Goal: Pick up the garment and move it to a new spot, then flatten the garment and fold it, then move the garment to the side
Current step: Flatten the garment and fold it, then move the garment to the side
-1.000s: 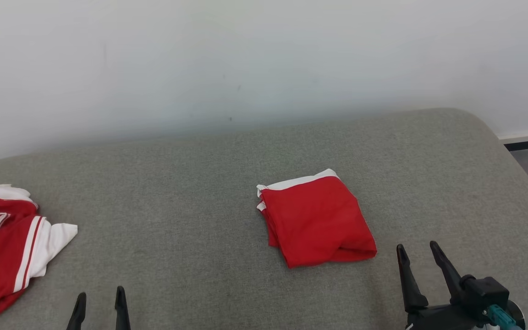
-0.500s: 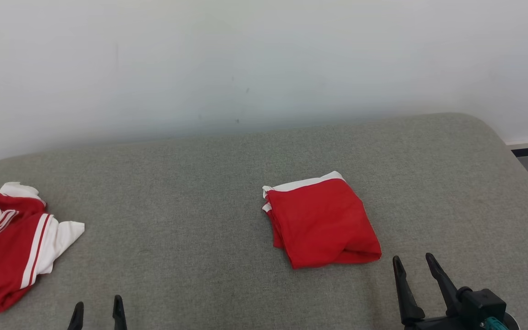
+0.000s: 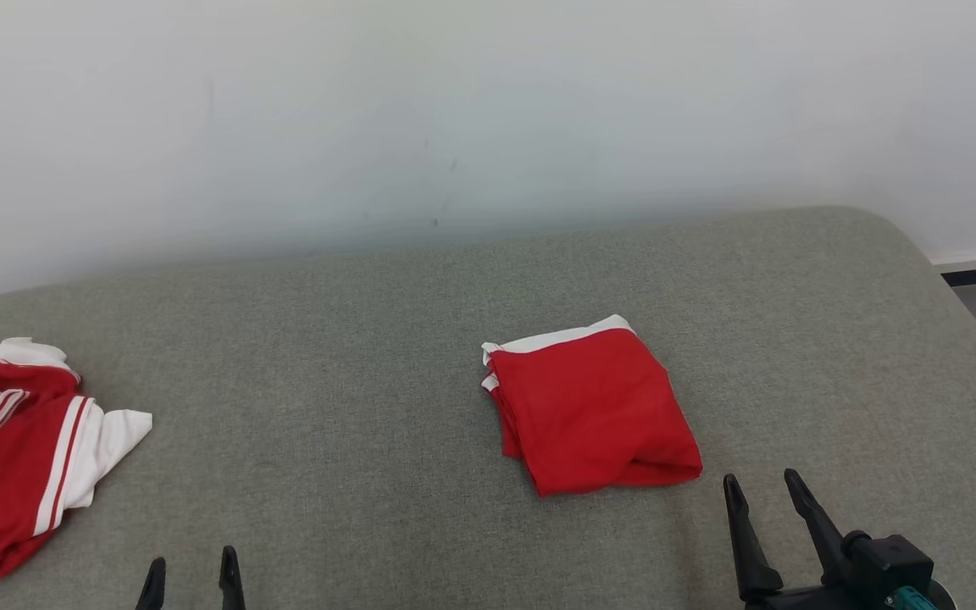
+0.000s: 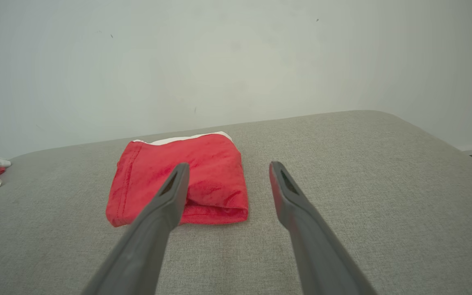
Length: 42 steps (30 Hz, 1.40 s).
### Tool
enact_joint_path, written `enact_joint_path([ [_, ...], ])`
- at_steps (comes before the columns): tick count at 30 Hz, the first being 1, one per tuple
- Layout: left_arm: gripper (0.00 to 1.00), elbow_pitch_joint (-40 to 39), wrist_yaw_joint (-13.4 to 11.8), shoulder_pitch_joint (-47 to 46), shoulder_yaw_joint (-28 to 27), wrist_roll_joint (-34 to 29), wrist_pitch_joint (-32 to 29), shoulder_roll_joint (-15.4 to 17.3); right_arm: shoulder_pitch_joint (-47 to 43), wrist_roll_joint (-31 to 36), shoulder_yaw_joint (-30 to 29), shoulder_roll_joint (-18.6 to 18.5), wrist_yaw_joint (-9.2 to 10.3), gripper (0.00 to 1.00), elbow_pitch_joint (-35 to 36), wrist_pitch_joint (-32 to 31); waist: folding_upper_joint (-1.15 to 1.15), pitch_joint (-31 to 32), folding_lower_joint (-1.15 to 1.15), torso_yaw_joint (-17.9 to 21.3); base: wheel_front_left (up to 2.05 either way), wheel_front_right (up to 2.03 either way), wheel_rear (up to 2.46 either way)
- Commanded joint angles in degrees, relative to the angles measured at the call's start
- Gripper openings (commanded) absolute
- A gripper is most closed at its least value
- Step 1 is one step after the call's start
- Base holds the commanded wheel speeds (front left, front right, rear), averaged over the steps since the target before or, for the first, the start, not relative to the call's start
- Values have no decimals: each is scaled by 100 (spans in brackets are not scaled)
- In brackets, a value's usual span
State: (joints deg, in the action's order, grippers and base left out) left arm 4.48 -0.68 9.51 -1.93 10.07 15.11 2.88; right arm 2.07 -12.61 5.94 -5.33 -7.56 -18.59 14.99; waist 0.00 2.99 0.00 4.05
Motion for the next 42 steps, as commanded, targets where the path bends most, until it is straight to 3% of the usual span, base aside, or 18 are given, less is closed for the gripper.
enact_joint_path([
  [1,100,2,-28,-21,4,-42,6,1,-23,-9,1,10,15,100,-11,25,0,-3,0,2,0,0,0],
  [28,100,-116,-98,8,175,-25,6,1,316,125,56,-55,15,100,-225,-124,0,-135,0,-56,0,0,0],
  [32,100,-137,-105,-14,256,-11,6,2,708,40,134,-241,15,100,-329,-532,0,-213,0,-152,0,0,0],
  [42,100,-195,-40,-280,558,-4,6,2,2225,-495,271,-781,16,100,-1128,-2501,0,-635,0,-617,0,0,0],
])
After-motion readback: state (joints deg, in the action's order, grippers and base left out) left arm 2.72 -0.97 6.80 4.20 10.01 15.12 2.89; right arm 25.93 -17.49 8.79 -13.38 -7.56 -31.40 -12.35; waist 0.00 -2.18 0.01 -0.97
